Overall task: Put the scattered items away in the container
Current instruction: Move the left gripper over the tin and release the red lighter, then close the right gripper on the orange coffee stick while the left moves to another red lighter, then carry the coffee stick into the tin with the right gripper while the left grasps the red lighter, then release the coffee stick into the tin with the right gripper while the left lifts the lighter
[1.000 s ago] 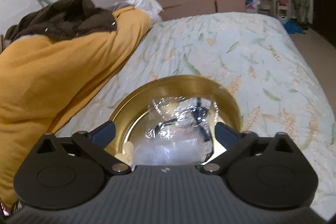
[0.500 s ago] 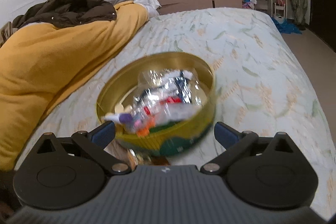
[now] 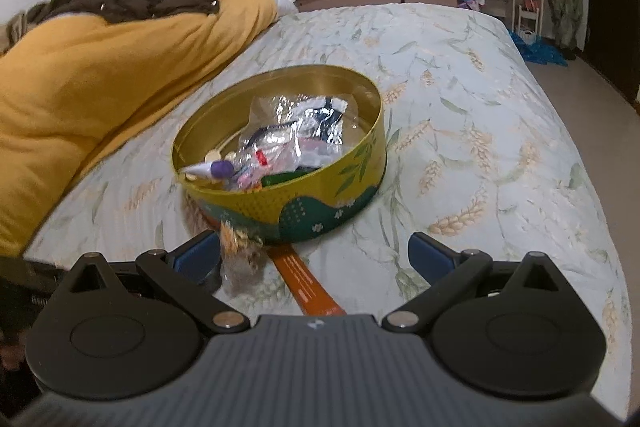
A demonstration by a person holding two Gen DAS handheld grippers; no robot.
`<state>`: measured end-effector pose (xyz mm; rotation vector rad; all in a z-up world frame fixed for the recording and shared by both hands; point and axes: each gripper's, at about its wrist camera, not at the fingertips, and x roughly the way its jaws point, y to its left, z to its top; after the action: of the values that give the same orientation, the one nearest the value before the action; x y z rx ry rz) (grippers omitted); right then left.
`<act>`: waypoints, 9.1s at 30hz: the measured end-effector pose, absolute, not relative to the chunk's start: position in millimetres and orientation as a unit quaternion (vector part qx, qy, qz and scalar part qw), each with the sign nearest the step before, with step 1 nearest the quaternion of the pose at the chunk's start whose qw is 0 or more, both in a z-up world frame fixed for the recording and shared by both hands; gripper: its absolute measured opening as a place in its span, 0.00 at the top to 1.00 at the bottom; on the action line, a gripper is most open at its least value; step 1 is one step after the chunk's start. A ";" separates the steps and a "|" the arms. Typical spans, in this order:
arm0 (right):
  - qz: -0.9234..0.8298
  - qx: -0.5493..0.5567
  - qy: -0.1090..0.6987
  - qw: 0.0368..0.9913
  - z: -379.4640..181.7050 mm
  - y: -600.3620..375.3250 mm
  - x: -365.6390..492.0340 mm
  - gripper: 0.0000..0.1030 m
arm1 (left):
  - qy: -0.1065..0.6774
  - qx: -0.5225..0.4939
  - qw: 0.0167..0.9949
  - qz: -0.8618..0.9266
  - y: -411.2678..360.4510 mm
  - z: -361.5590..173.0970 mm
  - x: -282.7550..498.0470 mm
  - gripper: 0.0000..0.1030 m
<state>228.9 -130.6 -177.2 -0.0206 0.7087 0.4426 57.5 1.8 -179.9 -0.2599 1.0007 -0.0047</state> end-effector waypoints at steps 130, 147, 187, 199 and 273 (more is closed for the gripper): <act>0.281 0.007 0.427 0.859 -177.1 -113.2 237.2 0.78 | 0.507 -0.120 0.854 0.008 -12.3 -199.1 82.5 0.03; 0.284 -0.003 0.385 0.878 -131.4 -117.1 238.4 0.78 | 0.515 -0.133 0.847 0.013 -20.3 -210.4 93.7 0.03; 0.281 -0.025 0.355 0.891 -104.6 -61.8 312.5 0.77 | 0.523 -0.164 0.836 0.018 -11.3 -211.4 74.4 0.22; 0.195 0.039 0.354 0.914 -135.2 -68.1 336.1 0.08 | 0.522 -0.192 0.831 0.019 -3.0 -216.4 75.3 0.22; 0.195 0.134 0.402 0.884 -232.0 -153.2 245.9 0.00 | 0.383 -0.106 0.918 -0.005 -44.8 -85.8 181.9 0.22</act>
<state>245.9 -153.2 -232.0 0.2781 0.8375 0.4061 181.9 -44.8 -85.8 -0.2185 0.7879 -0.0107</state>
